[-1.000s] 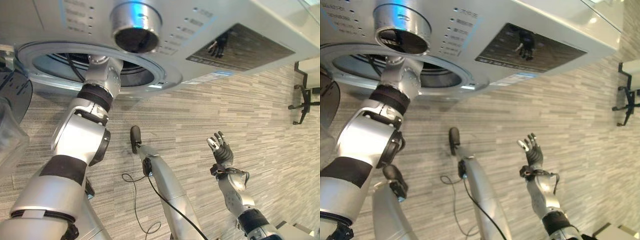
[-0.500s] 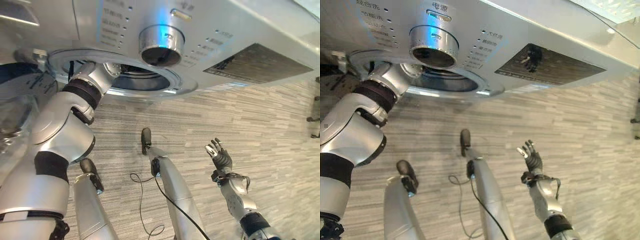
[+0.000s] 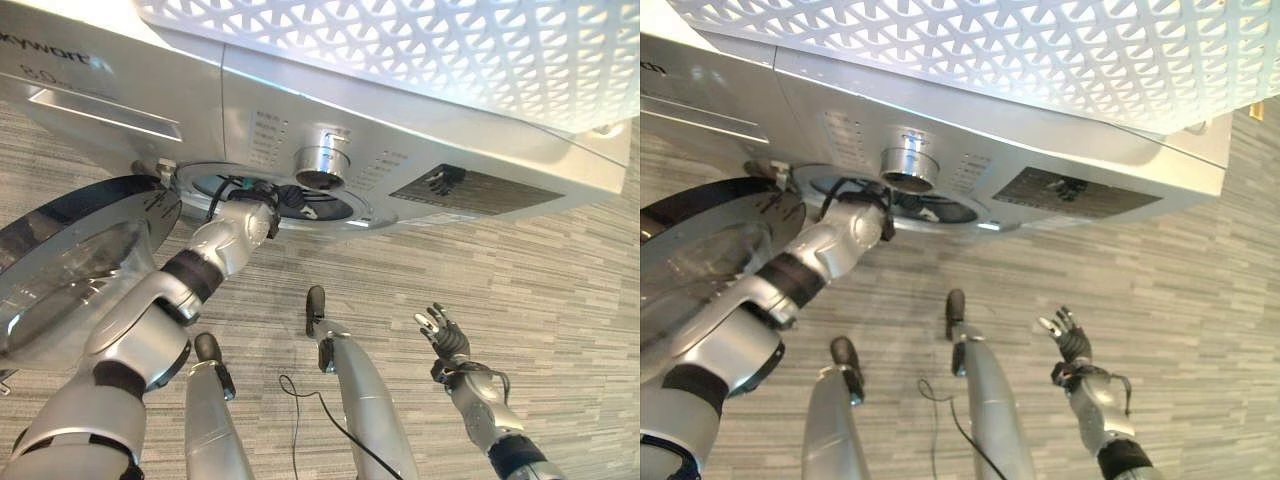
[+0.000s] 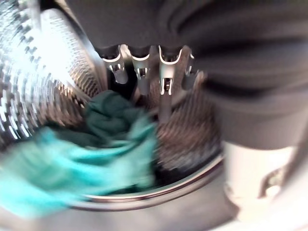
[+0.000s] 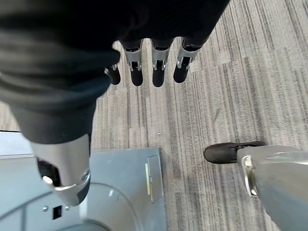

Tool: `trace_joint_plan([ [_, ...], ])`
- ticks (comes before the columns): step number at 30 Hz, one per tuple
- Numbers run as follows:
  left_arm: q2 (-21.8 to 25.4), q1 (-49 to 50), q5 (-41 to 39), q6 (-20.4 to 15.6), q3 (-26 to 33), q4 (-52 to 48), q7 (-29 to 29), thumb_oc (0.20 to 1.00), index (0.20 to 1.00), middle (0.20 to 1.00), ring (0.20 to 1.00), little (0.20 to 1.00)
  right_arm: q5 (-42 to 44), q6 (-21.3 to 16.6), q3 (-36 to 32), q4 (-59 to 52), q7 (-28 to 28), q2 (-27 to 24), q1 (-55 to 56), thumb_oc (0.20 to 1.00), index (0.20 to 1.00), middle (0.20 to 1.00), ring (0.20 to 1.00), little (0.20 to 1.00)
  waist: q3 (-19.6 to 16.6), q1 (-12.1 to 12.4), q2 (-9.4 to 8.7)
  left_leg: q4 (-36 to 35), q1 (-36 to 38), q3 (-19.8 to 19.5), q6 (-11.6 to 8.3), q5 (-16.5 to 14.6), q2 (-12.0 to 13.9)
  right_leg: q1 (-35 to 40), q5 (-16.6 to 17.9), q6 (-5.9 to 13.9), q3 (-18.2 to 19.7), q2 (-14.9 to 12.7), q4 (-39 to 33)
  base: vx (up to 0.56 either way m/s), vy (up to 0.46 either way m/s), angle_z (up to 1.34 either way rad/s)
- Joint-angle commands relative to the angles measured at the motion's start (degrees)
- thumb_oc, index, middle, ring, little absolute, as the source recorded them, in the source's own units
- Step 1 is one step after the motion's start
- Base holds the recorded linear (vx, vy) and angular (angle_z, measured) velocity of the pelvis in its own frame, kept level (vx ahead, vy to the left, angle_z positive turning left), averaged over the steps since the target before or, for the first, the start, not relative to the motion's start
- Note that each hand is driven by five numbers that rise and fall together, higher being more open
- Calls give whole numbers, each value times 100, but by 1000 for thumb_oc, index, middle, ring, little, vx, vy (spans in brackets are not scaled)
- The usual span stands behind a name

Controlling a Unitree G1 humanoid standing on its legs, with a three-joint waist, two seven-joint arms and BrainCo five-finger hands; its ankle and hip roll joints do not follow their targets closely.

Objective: Grab the laundry basket,head to the washer,open it,put in the laundry and shut it.

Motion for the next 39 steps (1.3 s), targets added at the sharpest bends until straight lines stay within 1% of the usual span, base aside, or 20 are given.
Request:
trace_joint_plan([
  [1, -42, 332, -672, -810, 214, -1230, -227, 1000, 1000, 1000, 1000, 1000, -319, 29, -359, -48, -14, -226, 31, 1000, 1000, 1000, 1000, 1000, 188, -140, 231, -992, 836, -82, -74, 322, 390, 515, -564, 452, 84, 5, -177, 1, 80, 6],
  [3, -81, 896, -711, -798, 142, -1310, -491, 1000, 1000, 1000, 1000, 1000, -501, 92, -340, 125, -42, -209, 15, 1000, 1000, 1000, 1000, 1000, 195, -93, 211, -1108, 1121, -44, -57, 319, 373, 779, -547, 468, 76, -11, -261, -2, 89, 0],
  [6, -251, 1744, -760, -785, -27, -879, -826, 1000, 1000, 1000, 1000, 1000, -827, 243, -270, 491, -23, -216, 7, 1000, 1000, 1000, 1000, 1000, 173, 37, 199, -1227, 1640, -31, -30, 277, 274, 1310, -545, 502, 47, -43, -344, 8, 73, -1],
  [7, -256, 1756, -754, -792, -27, -873, -823, 1000, 1000, 1000, 1000, 1000, -831, 240, -265, 495, -22, -216, 15, 1000, 1000, 1000, 1000, 1000, 189, 39, 192, -1247, 1685, -23, -29, 279, 272, 1348, -544, 504, 50, -43, -357, -56, 74, -1],
  [8, -325, 1975, -624, -727, -52, -613, -786, 1000, 1000, 1000, 1000, 1000, -954, 308, -237, 725, 4, -191, 43, 1000, 1000, 1000, 1000, 1000, 237, 72, 145, -1353, 1918, 24, 16, 409, 205, 1590, -435, 466, 38, -95, -414, -49, 71, 2],
  [10, -371, 2059, -518, -707, -96, -412, -734, 1000, 1000, 1000, 1000, 1000, -955, 311, -235, 912, 6, -174, 30, 1000, 1000, 1000, 1000, 1000, 288, 100, 131, -1434, 2144, 34, 23, 422, 158, 1791, -445, 475, 19, -140, -414, -5, 72, 6],
  [11, -471, 2330, -325, -632, -42, -56, -661, 1000, 1000, 1000, 1000, 1000, -1086, 396, -236, 1257, 6, -112, 3, 1000, 1000, 1000, 1000, 1000, 323, 180, 140, -1617, 2543, 36, 20, 462, 83, 2203, -458, 494, -9, -177, -477, 62, 77, 5],
  [13, -543, 2627, -195, -575, 123, 300, -540, 1000, 1000, 1000, 1000, 1000, -1266, 447, -256, 1599, 19, -65, 15, 1000, 1000, 1000, 1000, 1000, 337, 263, 182, -1981, 3096, 91, 3, 567, 33, 2739, -433, 527, -74, -208, -701, 89, 103, 7],
  [16, -592, 3035, -132, -530, 339, 723, -456, 1000, 1000, 1000, 1000, 1000, -1456, 528, -377, 2082, 68, -13, 103, 1000, 1000, 1000, 1000, 1000, 203, 364, 308, -2553, 3760, 112, 7, 771, -37, 3335, -353, 580, -158, -232, -1030, 105, 88, 9],
  [19, -878, 3288, -176, -459, 583, 1422, -262, 1000, 1000, 1000, 1000, 1000, -1607, 602, -529, 2621, 74, 43, 152, 1000, 1000, 1000, 1000, 1000, -33, 412, 413, -3191, 4389, 152, 18, 1046, -128, 3953, -212, 641, -274, -243, -1500, 133, 71, 10],
  [21, -1040, 3504, -280, -444, 806, 1931, -135, 1000, 1000, 1000, 1000, 1000, -1680, 654, -653, 3024, 79, 89, 175, 1000, 1000, 1000, 1000, 1000, -238, 469, 509, -3641, 4753, 145, -20, 1311, -212, 4355, -52, 690, -392, -263, -1902, 145, 59, 13],
  [22, -1122, 3728, -452, -436, 997, 2097, -144, 1000, 1000, 1000, 1000, 1000, -1726, 707, -744, 3270, 81, 111, 196, 1000, 1000, 1000, 1000, 1000, -442, 533, 591, -3968, 5011, 96, -38, 1422, -281, 4639, 19, 710, -458, -262, -2182, 124, 42, 18],
  [24, -1123, 3873, -575, -423, 1121, 2132, -181, 1000, 1000, 1000, 1000, 1000, -1737, 727, -791, 3370, 70, 102, 196, 1000, 1000, 1000, 1000, 1000, -533, 564, 634, -4156, 5188, 114, -52, 1484, -297, 4811, 62, 734, -502, -260, -2339, 105, 33, 23],
  [27, -1155, 4295, -1262, -490, 1541, 1932, -317, 1000, 1000, 1000, 1000, 1000, -1722, 758, -946, 3582, 48, 71, 157, 1000, 1000, 1000, 1000, 1000, -718, 723, 712, -4243, 5431, 90, -41, 1425, -352, 5184, 152, 774, -610, -307, -2656, 109, 58, 9],
  [29, -1068, 4751, -1906, -596, 1949, 1383, -355, 1000, 1000, 1000, 1000, 1000, -1828, 767, -1033, 3665, 17, 48, 186, 1000, 1000, 1000, 1000, 1000, -808, 873, 722, -4210, 5641, 34, 45, 1284, -442, 5498, 181, 799, -632, -384, -2792, 117, 82, 20],
  [31, -1059, 4869, -2004, -614, 2037, 1241, -345, 1000, 1000, 1000, 1000, 1000, -1862, 764, -1055, 3670, 2, 65, 198, 1000, 1000, 1000, 1000, 1000, -815, 922, 703, -4173, 5682, 32, 77, 1215, -481, 5570, 201, 817, -652, -422, -2827, 36, 59, 18],
  [34, -1037, 5135, -2339, -672, 2219, 899, -390, 1000, 1000, 1000, 1000, 1000, -1919, 751, -1077, 3613, -46, 135, 198, 1000, 1000, 1000, 1000, 1000, -818, 1023, 613, -3847, 5587, 5, 206, 910, -635, 5659, 266, 878, -657, -592, -2884, -15, 160, 4],
  [35, -1034, 5182, -2448, -693, 2250, 788, -381, 1000, 1000, 1000, 1000, 1000, -1919, 750, -1083, 3589, -72, 202, 190, 1000, 1000, 1000, 1000, 1000, -796, 1052, 571, -3577, 5484, 26, 313, 715, -772, 5617, 356, 936, -621, -714, -2883, -45, 182, 1],
  [36, -1032, 5183, -2448, -693, 2251, 787, -381, 1000, 1000, 1000, 1000, 1000, -1919, 750, -1083, 3588, -72, 203, 191, 1000, 1000, 1000, 1000, 1000, -800, 1056, 567, -3561, 5472, 30, 317, 705, -776, 5610, 358, 939, -616, -719, -2881, -68, 216, -1],
  [39, -980, 5148, -2483, -771, 2243, 640, -341, 1000, 1000, 1000, 1000, 1000, -1922, 729, -1092, 3466, -99, 270, 177, 1000, 1000, 1000, 1000, 1000, -743, 1049, 514, -3264, 5256, 54, 511, 508, -1021, 5385, 566, 1033, -462, -892, -2766, -94, 215, -5],
])
